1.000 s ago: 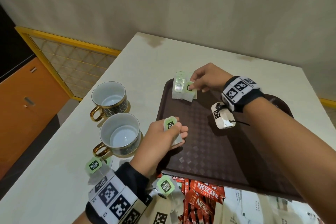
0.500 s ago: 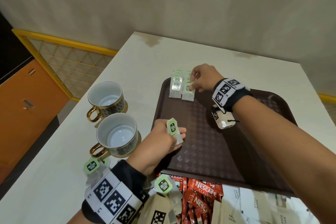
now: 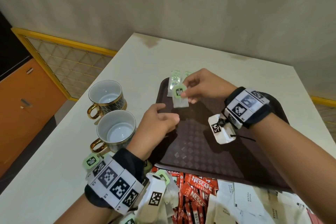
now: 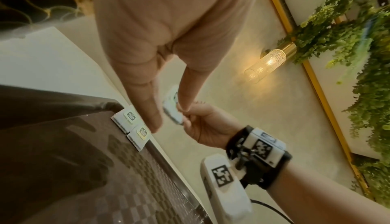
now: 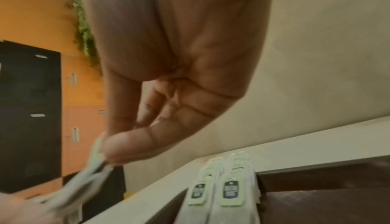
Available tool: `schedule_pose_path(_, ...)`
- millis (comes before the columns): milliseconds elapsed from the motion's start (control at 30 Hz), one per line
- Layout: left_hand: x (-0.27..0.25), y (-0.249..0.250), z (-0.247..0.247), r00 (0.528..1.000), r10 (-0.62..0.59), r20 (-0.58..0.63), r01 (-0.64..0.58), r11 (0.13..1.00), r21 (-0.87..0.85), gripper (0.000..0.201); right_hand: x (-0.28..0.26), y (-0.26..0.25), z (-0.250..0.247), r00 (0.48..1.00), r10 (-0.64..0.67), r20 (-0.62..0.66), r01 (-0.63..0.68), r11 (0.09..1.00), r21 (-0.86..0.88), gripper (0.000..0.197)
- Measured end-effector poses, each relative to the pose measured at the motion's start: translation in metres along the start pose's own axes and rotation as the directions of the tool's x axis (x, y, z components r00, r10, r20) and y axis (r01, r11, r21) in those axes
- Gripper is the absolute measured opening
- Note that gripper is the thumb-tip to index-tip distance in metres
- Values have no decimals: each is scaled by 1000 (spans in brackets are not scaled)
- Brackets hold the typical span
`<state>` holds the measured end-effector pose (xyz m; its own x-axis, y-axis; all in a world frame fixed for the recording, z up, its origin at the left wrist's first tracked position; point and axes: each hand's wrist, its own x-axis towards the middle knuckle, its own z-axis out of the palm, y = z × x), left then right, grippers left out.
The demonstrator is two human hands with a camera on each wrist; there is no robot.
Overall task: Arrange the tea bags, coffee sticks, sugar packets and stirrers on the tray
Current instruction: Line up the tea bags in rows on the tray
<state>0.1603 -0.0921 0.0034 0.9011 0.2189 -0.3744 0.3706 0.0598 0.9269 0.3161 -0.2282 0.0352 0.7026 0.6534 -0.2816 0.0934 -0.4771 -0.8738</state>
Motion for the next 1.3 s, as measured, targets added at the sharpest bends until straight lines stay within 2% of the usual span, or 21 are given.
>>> schedule_pose_path(67,-11,0,-5,999,39,-22,-37,997,67,53,16,8,-1,992,41,-116,-41,999,1,18)
schedule_pose_path(133,-24,0,-13,997,63,-34,-60,995,78,45,34,14,4,985,77,-155,-93,991,-96,14)
schedule_pose_path(200,-37,-2,-22,995,91,-28,-88,991,101,36,50,17,9,978,102,-183,-138,972,-191,30)
schedule_pose_path(267,-47,-4,-31,993,114,-26,-111,987,114,29,60,19,14,970,115,-212,-170,950,-261,39)
schedule_pose_path(400,-64,-6,-46,989,143,-37,-138,983,120,22,75,23,23,944,93,-316,-243,845,-476,44)
schedule_pose_path(467,-71,-6,-51,985,162,-51,-155,980,122,20,77,23,24,935,93,-342,-284,773,-567,38)
schedule_pose_path(533,-77,-6,-56,982,182,-57,-173,977,125,18,73,20,23,928,104,-359,-313,740,-595,41)
schedule_pose_path(600,-81,-9,-63,978,193,-75,-181,973,140,15,59,11,20,919,84,-386,-317,741,-593,46)
schedule_pose_path(667,-83,-14,-72,969,219,-112,-193,959,207,14,35,-3,17,920,15,-393,-263,765,-588,47)
schedule_pose_path(733,-84,-20,-81,961,252,-113,-197,912,359,11,-3,-18,21,939,-40,-341,-166,816,-553,41)
schedule_pose_path(767,-84,-21,-83,965,254,-70,-193,862,469,8,-25,-24,27,959,-48,-280,-117,832,-543,36)
schedule_pose_path(833,-82,-25,-81,977,193,93,-202,690,695,16,-70,-35,50,996,-28,-87,-23,843,-537,30)
schedule_pose_path(900,-81,-31,-73,963,108,248,-270,462,845,24,-107,-38,80,991,18,130,55,841,-538,26)
schedule_pose_path(967,-80,-39,-65,933,83,350,-360,269,894,30,-129,-33,109,961,19,276,169,750,-639,32)
schedule_pose_path(1000,-81,-44,-64,926,68,370,-376,224,899,29,-136,-26,121,946,22,323,222,682,-697,36)
schedule_pose_path(1067,-86,-52,-65,921,39,389,-390,148,909,18,-148,-13,142,926,59,373,271,583,-766,37)
schedule_pose_path(1133,-91,-61,-71,915,16,404,-404,88,911,16,-159,-2,155,910,60,411,321,528,-787,32)
schedule_pose_path(1167,-93,-63,-75,913,4,408,-407,88,909,19,-162,2,158,904,44,426,343,521,-782,29)
schedule_pose_path(1233,-96,-65,-82,914,2,407,-403,131,906,25,-165,1,159,906,5,424,347,565,-749,26)
schedule_pose_path(1300,-99,-61,-86,926,62,371,-376,193,906,26,-163,-3,156,938,-35,346,291,620,-728,25)
